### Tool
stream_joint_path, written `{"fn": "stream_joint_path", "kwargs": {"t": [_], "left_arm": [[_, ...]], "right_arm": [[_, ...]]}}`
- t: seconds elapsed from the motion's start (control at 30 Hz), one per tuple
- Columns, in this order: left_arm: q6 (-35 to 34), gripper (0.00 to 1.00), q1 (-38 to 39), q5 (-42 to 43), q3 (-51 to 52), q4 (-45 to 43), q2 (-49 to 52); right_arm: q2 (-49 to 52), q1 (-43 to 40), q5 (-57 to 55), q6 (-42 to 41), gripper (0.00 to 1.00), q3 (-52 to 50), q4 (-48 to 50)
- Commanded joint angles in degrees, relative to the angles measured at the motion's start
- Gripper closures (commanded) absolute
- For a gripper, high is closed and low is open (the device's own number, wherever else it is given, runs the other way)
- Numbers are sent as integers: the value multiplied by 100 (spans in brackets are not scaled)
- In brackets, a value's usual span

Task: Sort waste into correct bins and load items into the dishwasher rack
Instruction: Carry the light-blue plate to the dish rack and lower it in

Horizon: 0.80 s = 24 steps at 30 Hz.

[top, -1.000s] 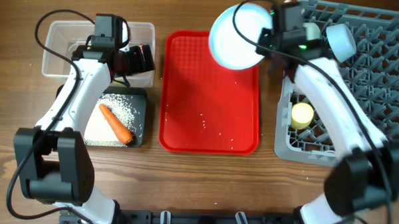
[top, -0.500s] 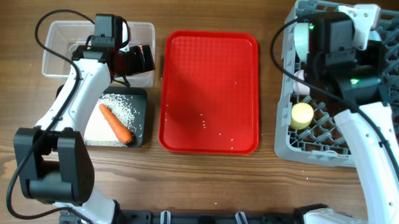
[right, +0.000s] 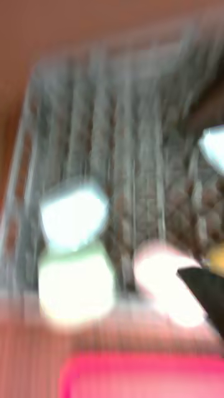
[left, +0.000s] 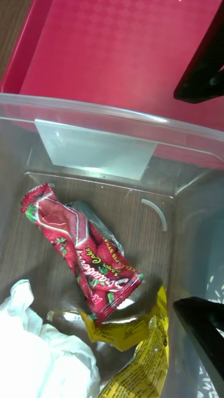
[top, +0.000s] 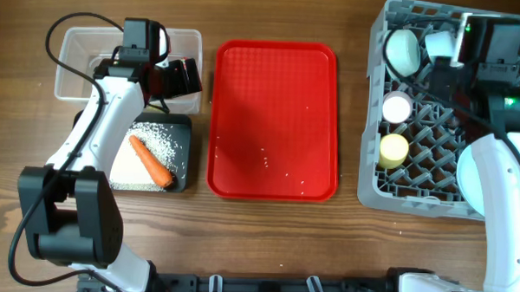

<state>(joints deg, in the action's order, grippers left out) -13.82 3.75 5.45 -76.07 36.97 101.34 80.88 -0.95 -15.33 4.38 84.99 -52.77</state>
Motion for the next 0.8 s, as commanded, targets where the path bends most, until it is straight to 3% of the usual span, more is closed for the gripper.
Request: {"fn": "stream_joint_path", "kwargs": {"t": [0.0, 0.13, 0.17, 0.3, 0.37, 0.53, 0.77], "left_arm": [[-31, 0, 0, 48, 17, -4, -7], [-31, 0, 0, 48, 17, -4, -7], [-31, 0, 0, 48, 17, -4, -7], [-31, 0, 0, 48, 17, -4, -7], [-31, 0, 0, 48, 17, -4, -7], [-31, 0, 0, 48, 20, -4, -7], [-31, 0, 0, 48, 17, -4, -7]], "right_arm": [[-90, -98, 2240, -627, 2, 4, -42], [-546, -1709, 2129, -1908, 9, 28, -780], [-614, -2444, 1947, -2286, 11, 26, -1276], [-610, -4540, 1880, -2811, 27, -186, -2168], [-610, -5171, 1880, -3303, 29, -581, -2168], [-610, -5270, 1749, -3193, 29, -1934, -1663], [-610, -5270, 1665, -2793, 37, -2643, -1335]]}}
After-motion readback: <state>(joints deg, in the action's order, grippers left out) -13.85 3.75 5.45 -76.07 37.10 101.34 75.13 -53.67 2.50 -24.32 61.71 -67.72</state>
